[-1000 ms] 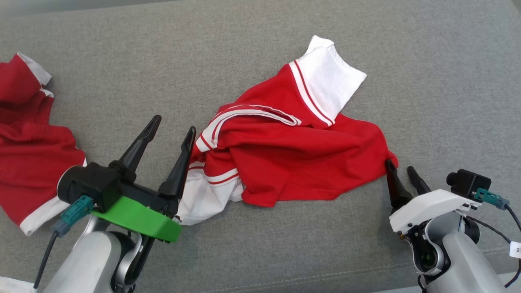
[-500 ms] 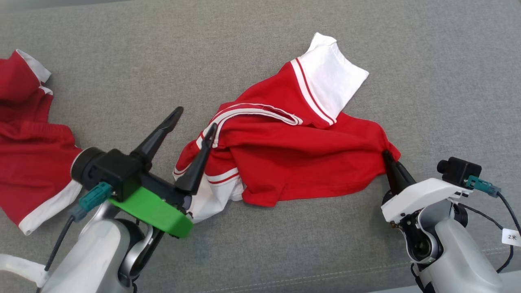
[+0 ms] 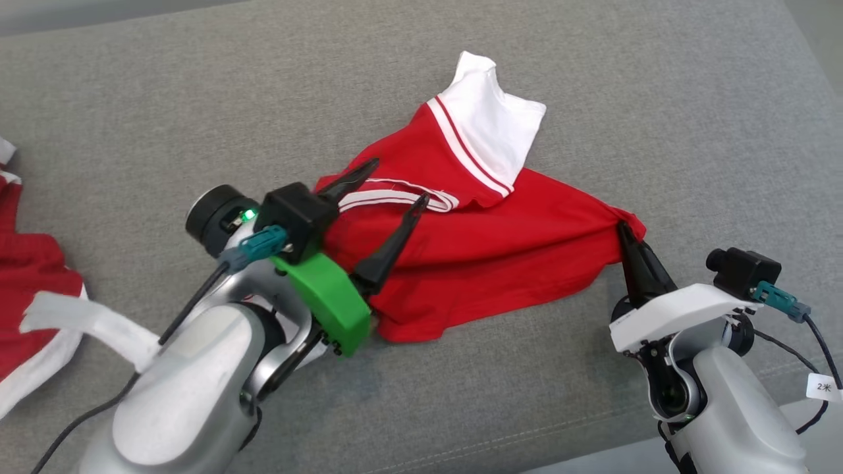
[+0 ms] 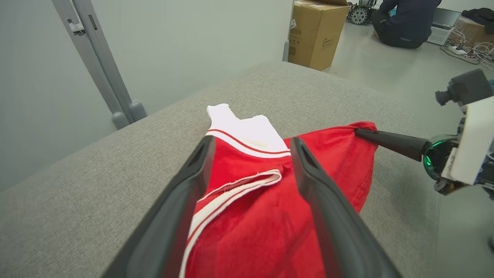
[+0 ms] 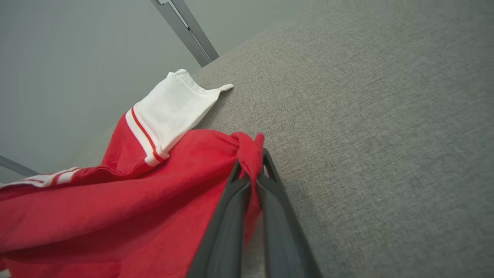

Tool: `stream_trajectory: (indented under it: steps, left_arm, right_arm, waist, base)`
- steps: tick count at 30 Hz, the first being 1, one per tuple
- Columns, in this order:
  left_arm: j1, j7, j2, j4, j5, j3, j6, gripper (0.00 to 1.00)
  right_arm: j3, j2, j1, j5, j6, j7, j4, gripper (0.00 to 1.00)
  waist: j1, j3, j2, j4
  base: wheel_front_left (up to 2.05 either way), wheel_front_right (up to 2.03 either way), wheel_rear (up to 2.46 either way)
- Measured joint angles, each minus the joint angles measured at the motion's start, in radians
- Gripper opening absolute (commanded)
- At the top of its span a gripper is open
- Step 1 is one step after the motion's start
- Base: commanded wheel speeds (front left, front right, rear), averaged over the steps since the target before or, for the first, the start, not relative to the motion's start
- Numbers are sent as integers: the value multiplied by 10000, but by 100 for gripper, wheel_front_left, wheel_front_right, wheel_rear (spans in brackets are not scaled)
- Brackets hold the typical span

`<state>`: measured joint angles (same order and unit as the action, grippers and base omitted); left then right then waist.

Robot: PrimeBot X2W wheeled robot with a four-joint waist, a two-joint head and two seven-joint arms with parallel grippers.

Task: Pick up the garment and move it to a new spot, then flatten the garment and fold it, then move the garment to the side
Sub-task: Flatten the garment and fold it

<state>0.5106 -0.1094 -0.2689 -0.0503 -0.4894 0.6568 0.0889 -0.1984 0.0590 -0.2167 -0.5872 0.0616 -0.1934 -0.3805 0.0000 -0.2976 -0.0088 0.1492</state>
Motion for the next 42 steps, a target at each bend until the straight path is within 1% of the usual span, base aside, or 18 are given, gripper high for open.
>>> stream_trajectory:
  steps: [6,7,8,9,12,16,20,21,22,23,24,25,30,33,35,37,40,42]
  left_arm:
    - [1032,-1041,568,447,322,727,50,100]
    - [1207,-1197,629,560,380,832,54,100]
    - [1364,-1398,671,738,414,922,81,100]
    - [1493,-1616,667,941,502,1022,90,100]
    - [1712,-2090,545,1555,784,1266,107,100]
    - [2030,-2617,234,2324,1233,1572,178,100]
    - [2312,-2782,272,2692,1321,1737,205,100]
    - [2384,-2782,303,2715,1384,1762,211,66]
    - [2464,-2782,349,2763,1411,1770,213,45]
    - [2544,-2767,426,2832,1406,1778,228,6]
    - [2593,-2763,485,2913,1388,1778,255,0]
    - [2618,-2755,560,2976,1350,1779,255,0]
    - [2716,-2328,1014,2997,1091,1724,261,0]
    - [2844,-1941,1290,2980,690,1350,268,0]
    - [3025,-1624,1407,2949,453,890,268,0]
    - [3328,-1287,1488,2926,84,341,268,0]
    - [3745,-777,1476,2846,-410,-493,268,0]
    - [3883,-522,1461,2842,-815,-1039,268,0]
  right_arm:
    - [-568,-8,-193,385,13,-84,138,0]
    - [-708,-6,-246,435,19,-84,142,1]
    - [-851,-15,-297,466,46,-84,140,4]
    - [-1007,-21,-342,508,86,-86,140,6]
    - [-1346,-38,-469,522,117,-132,140,7]
    - [-1605,-44,-511,522,161,-190,86,9]
    - [-1590,-75,-581,518,159,-278,19,9]
    - [-1588,-77,-595,516,157,-284,2,10]
    - [-1574,-88,-607,516,148,-330,-25,10]
    - [-1538,-102,-610,516,144,-351,-50,12]
    - [-1515,-104,-610,516,100,-351,-84,12]
    - [-1501,-100,-610,516,71,-355,-121,12]
    - [-1369,-102,-612,516,-12,-441,-228,19]
    - [-1239,-100,-619,510,-19,-451,-242,20]
    - [-1103,-102,-639,497,-19,-453,-240,20]
    - [-911,-84,-745,495,-19,-497,-217,18]
    - [-631,180,-1185,510,-17,-500,-50,10]
    - [-366,447,-1585,516,-15,-525,192,0]
  waist:
    - [0,-313,0,530]
    - [0,-381,0,614]
    - [0,-451,0,699]
    - [0,-524,0,787]
    - [0,-732,0,1058]
    - [0,-973,0,1419]
    - [0,-1164,0,1688]
    - [0,-1201,0,1724]
    - [0,-1230,0,1750]
    - [0,-1242,0,1756]
    - [0,-1239,0,1747]
    - [0,-1227,0,1728]
    - [0,-1068,0,1530]
    - [0,-925,0,1379]
    - [0,-807,0,1269]
    - [0,-676,0,1150]
    - [0,-447,0,963]
    - [0,-279,0,839]
  base:
    - [0,0,0]
    - [0,0,0]
    - [0,0,0]
    - [0,0,0]
    - [0,0,0]
    - [0,0,0]
    - [0,0,0]
    - [0,0,0]
    - [0,0,0]
    - [0,0,0]
    - [0,0,0]
    - [0,0,0]
    - [0,0,0]
    - [0,0,0]
    - [0,0,0]
    - [0,0,0]
    - [0,0,0]
    - [0,0,0]
